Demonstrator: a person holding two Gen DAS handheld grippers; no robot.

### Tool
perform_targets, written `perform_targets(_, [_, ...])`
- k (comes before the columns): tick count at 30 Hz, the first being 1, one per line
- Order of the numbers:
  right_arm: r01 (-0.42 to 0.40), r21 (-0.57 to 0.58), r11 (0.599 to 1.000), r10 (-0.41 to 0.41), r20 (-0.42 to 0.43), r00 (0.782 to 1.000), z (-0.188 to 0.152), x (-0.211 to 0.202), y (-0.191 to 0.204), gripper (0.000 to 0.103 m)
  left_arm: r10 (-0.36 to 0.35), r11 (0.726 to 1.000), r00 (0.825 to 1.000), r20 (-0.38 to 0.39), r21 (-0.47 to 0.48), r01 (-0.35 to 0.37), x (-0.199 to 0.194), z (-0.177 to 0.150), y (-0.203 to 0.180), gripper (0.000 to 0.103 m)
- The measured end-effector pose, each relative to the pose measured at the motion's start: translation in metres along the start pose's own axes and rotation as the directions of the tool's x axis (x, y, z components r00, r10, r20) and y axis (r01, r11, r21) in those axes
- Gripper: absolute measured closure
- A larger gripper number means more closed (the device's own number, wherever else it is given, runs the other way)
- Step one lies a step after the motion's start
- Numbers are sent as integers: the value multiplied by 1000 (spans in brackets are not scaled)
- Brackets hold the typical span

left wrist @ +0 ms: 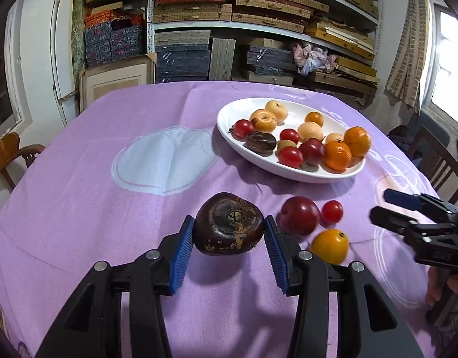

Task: Organize fruits
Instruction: 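Grasp the dark brown fruit with the left gripper while the right gripper grasps a red tomato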

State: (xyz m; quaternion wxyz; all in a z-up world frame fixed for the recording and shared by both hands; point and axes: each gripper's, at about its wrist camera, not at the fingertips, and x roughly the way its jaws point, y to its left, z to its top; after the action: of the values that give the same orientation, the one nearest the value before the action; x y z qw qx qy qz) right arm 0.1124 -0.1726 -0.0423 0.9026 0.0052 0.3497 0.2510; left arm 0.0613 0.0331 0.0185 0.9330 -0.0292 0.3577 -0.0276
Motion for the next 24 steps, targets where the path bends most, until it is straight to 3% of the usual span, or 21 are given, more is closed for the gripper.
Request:
perform_targets(4, [19, -23, 1000, -19, -20, 1000, 7, 13, 9, 35, -26, 999, 1000, -5, -18, 26, 0, 1, 3, 55])
perform_targets(6, [14, -58, 998, -18, -60, 998, 10, 25, 17, 50, -37, 999, 999, -10, -31, 37, 1, 2, 6, 55])
perform_targets(8, [16, -105, 994, -27, -96, 995, 13, 36, 28, 58, -47, 998, 999, -17, -39, 46, 2, 2, 8, 55])
perform_targets(13, [21, -157, 987, -36, -99, 994, 16, 46, 44, 62, -69, 997, 997, -29, -38, 68, 4, 2, 9, 55])
perform_targets(15, [16, -165, 986, -35, -116, 993, 17, 51, 47, 70, -74, 997, 997, -34, -35, 73, 5, 1, 8, 55])
perform_targets(24, [10, -142, 990, -32, -150, 988, 20, 61, 47, 75, -78, 997, 996, -39, -25, 77, 6, 1, 6, 55])
